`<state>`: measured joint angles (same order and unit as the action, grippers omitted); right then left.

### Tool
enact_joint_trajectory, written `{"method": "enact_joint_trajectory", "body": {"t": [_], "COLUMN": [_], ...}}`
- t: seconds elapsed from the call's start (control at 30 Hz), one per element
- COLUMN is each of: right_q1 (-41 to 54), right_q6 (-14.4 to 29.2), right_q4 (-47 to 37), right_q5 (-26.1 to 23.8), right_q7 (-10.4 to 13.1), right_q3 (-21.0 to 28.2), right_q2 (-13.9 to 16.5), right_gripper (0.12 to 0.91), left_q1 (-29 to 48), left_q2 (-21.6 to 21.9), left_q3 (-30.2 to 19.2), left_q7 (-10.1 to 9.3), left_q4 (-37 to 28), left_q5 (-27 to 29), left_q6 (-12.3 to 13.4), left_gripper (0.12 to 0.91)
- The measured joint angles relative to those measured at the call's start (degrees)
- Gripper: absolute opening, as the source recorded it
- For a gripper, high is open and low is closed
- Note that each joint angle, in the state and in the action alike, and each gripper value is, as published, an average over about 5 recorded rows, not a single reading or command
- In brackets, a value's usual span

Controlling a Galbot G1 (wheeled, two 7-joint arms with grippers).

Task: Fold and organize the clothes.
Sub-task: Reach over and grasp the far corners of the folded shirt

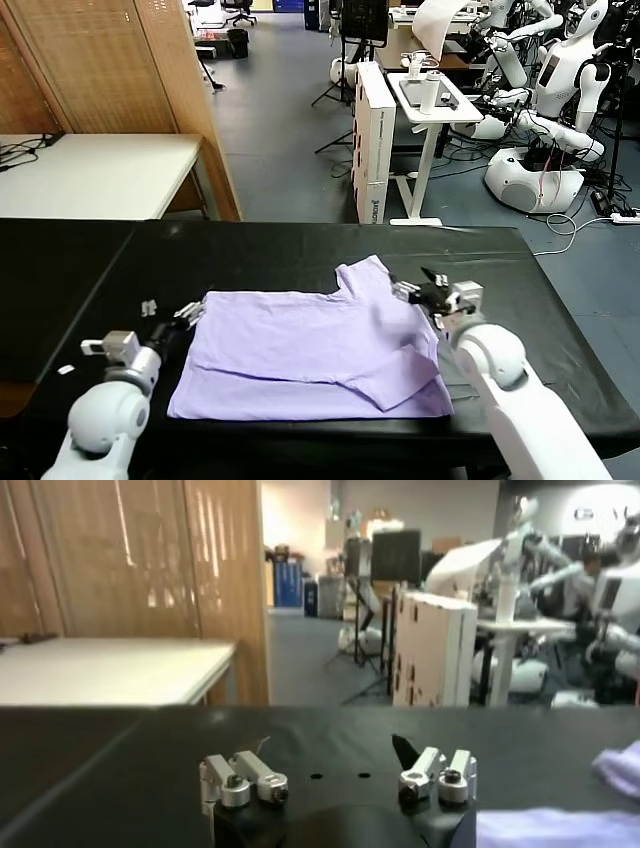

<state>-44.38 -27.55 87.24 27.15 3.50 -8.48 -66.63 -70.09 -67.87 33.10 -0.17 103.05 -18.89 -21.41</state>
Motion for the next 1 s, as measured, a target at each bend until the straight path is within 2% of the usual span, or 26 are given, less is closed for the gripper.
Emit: {"method": "enact_joint_trajectory", "body": {"t": [0.33, 0.5, 0.77, 1.0], "right_q1": [1.86, 2.33, 3.47, 3.25], "right_q6": [-0.27, -0.31, -1.24, -1.94], "right_q4": [-4.43, -5.29, -6.44, -6.47], "right_q5": [0.64, 0.9, 1.6, 2.13], "right_q7": [0.12, 0.11, 0.49, 1.29], "right_q3": [1.28, 1.59, 2.05, 2.06], "right_q2": [-1.23, -1.58, -2.23, -2.46], "right_gripper": [0.907, 0.907, 0.907, 0.902], "left_q1": [4.18, 4.61, 5.92, 7.14], "left_q2": [-0.49, 0.18, 1.13, 1.23], "left_q3": [-2.01, -2.07, -2.76, -3.99], "left_q7": [-0.68, -0.84, -0.75, -1.12], "left_q4": [-4.8, -4.81, -5.8, -5.88], "left_q5": [-1.28, -2.0, -3.37, -4.97], "left_q6": [-2.75, -5.45, -6.93, -9.69], "left_gripper": [0.907, 0.907, 0.907, 0.907]}}
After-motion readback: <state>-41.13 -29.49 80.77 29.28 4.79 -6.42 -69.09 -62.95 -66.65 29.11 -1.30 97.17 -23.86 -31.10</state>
